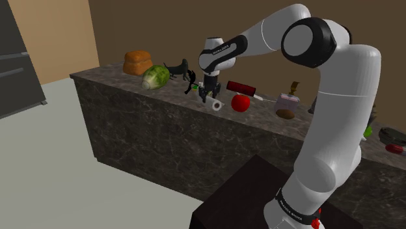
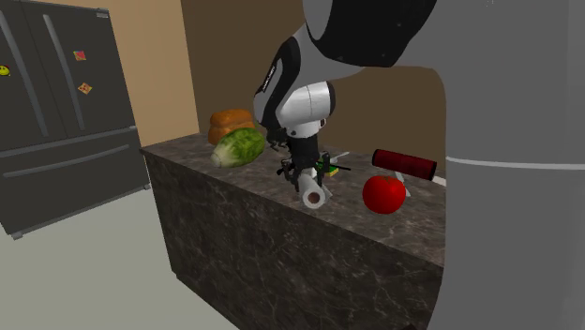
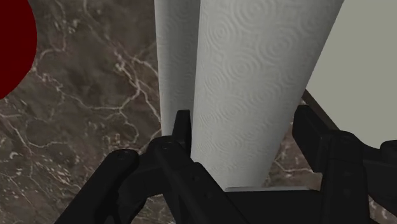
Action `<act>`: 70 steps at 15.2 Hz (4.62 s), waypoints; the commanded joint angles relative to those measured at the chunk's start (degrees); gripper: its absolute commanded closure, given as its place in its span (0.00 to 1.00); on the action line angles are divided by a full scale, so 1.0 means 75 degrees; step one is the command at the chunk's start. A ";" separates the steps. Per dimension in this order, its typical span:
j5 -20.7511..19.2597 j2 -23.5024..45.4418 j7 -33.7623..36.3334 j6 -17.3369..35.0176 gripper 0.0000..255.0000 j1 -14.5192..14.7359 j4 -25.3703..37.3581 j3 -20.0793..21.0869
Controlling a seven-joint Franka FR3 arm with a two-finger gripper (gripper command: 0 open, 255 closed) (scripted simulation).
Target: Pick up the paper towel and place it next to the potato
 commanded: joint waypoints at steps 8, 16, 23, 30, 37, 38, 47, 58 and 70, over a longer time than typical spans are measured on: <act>0.0028 -0.0343 -0.0075 -0.0821 1.00 0.0018 0.0478 0.0011; 0.0052 -0.0547 -0.0155 -0.1571 1.00 0.0026 0.1028 0.0016; 0.0034 -0.1261 -0.0510 -0.1591 1.00 -0.0179 0.0375 -0.0131; -0.0104 -0.2601 -0.1351 -0.1127 1.00 -0.0666 -0.1320 -0.0579; -0.0364 -0.3696 -0.2298 -0.0863 1.00 -0.1183 -0.2543 -0.1164; -0.0411 -0.3831 -0.2442 -0.0837 1.00 -0.1262 -0.2682 -0.1257; -0.0891 -0.4779 -0.3840 -0.0682 1.00 -0.2009 -0.3545 -0.2205; -0.1377 -0.5112 -0.5827 -0.0536 1.00 -0.2874 -0.3643 -0.3621; -0.1364 -0.4567 -0.7172 0.0247 1.00 -0.3206 -0.3660 -0.4749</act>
